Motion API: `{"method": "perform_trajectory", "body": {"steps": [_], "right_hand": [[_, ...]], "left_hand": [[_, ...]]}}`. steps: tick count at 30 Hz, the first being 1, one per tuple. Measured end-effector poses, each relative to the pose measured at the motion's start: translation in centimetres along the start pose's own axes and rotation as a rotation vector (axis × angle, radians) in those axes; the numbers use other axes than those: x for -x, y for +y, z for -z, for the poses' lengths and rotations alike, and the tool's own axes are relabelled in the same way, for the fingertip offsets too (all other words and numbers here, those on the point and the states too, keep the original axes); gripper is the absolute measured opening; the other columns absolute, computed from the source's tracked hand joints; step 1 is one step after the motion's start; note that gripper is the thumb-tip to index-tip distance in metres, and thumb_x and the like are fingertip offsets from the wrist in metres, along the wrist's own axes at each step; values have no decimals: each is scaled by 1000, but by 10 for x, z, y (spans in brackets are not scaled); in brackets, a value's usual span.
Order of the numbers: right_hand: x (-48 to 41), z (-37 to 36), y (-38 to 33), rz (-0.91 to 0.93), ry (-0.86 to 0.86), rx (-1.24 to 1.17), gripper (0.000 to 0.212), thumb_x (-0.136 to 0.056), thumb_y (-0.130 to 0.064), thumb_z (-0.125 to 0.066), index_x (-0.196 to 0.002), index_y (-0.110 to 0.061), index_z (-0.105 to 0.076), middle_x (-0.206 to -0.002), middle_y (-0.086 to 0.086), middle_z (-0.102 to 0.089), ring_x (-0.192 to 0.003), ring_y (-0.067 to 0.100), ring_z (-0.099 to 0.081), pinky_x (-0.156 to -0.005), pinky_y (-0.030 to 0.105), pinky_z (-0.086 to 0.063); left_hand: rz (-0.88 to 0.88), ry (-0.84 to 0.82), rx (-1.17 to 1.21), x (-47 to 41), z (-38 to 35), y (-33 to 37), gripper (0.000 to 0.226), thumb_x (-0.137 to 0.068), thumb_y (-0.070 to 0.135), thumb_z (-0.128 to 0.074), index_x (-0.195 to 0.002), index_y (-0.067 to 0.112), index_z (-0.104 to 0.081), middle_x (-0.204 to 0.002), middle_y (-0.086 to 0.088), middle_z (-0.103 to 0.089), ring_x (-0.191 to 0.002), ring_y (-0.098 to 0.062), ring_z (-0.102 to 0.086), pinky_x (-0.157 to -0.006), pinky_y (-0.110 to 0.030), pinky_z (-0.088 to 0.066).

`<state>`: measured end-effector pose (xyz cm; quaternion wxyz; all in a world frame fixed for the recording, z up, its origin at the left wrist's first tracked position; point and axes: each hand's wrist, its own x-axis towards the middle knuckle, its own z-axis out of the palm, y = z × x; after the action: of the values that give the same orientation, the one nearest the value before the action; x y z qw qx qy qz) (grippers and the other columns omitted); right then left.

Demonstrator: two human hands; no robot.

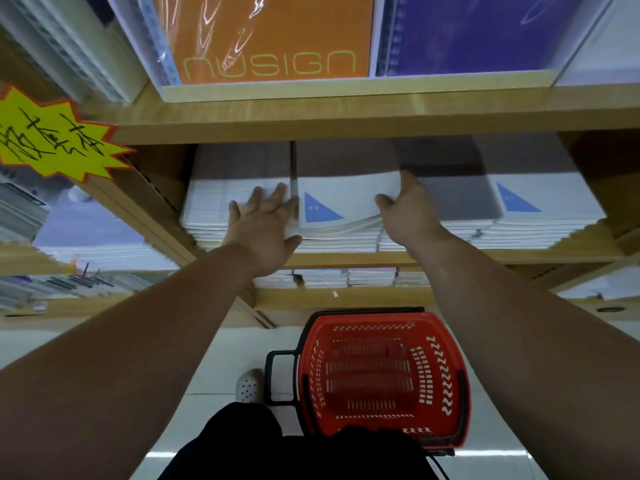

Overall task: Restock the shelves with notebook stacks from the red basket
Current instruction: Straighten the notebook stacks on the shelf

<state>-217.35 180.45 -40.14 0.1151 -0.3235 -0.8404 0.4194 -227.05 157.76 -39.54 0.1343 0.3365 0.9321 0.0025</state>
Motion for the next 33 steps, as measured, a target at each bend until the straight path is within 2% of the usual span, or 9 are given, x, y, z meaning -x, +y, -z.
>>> {"method": "perform_trajectory", "body": {"steps": [4,8,10,13,15,18,24,28,33], "right_hand": [[-20,-14,-16,-49,-71,251,46,-100,-28,-61,-132,3,-51,-134,23,-57,-122,38,-55,-94,37,-46],[-23,-15,-19,-2,-106,750,73,-92,-68,-51,-131,-6,-55,-134,17,-57,-125,38,-48,-100,41,-40],[-18,-14,-20,15,-98,810,92,-81,-84,-48,-141,-13,-48,-143,17,-44,-130,39,-37,-106,47,-34],[-13,-26,-18,107,-226,726,113,-64,-94,-54,-156,-39,-19,-162,15,-14,-148,43,-12,-119,59,-16],[-16,-39,-15,152,-309,754,112,-64,-95,-53,-156,-53,-6,-168,8,4,-151,45,3,-120,66,-6],[-21,-46,-16,138,-319,777,103,-70,-94,-47,-154,-57,0,-169,7,9,-150,49,4,-118,69,-6],[-15,-42,-31,117,-319,920,102,-75,-92,-42,-157,-51,2,-170,9,8,-152,49,7,-117,73,1],[4,-34,-43,61,-260,836,100,-80,-86,-45,-160,-42,-3,-169,11,1,-154,42,5,-118,71,-2],[44,-5,-46,65,-310,775,94,-89,-78,-43,-161,-40,4,-169,12,15,-153,47,4,-122,64,-5]], "left_hand": [[-8,32,9,-5,2,-29,64,-100,52,-47,-156,44,-18,-169,7,2,-156,-24,1,-121,-59,-10],[-90,78,39,-14,2,-47,66,-94,51,-58,-152,39,-30,-169,0,-9,-155,-28,-5,-122,-56,-12],[-114,113,54,-18,-1,-52,78,-89,55,-63,-155,38,-24,-168,-3,-16,-155,-29,-10,-121,-57,-14],[-135,164,12,-26,-3,-50,86,-87,65,-57,-158,40,-15,-163,-6,-28,-152,-31,-19,-119,-58,-19],[-152,130,-42,-34,-1,-45,77,-92,65,-50,-157,45,-13,-165,-3,-24,-152,-31,-16,-119,-59,-16],[-121,76,-34,-43,4,-39,70,-97,59,-47,-157,47,-11,-167,5,-19,-153,-27,-12,-119,-62,-12],[-108,22,-71,-42,13,-29,72,-99,55,-47,-158,45,-5,-168,7,-11,-155,-25,-5,-118,-66,-13],[-32,14,-37,-23,21,-20,83,-95,61,-50,-159,40,-1,-169,-2,-10,-155,-27,-6,-120,-63,-11],[54,86,13,39,29,-9,89,-90,67,-53,-160,35,-7,-169,-6,-6,-155,-32,-8,-121,-58,-12]]}}
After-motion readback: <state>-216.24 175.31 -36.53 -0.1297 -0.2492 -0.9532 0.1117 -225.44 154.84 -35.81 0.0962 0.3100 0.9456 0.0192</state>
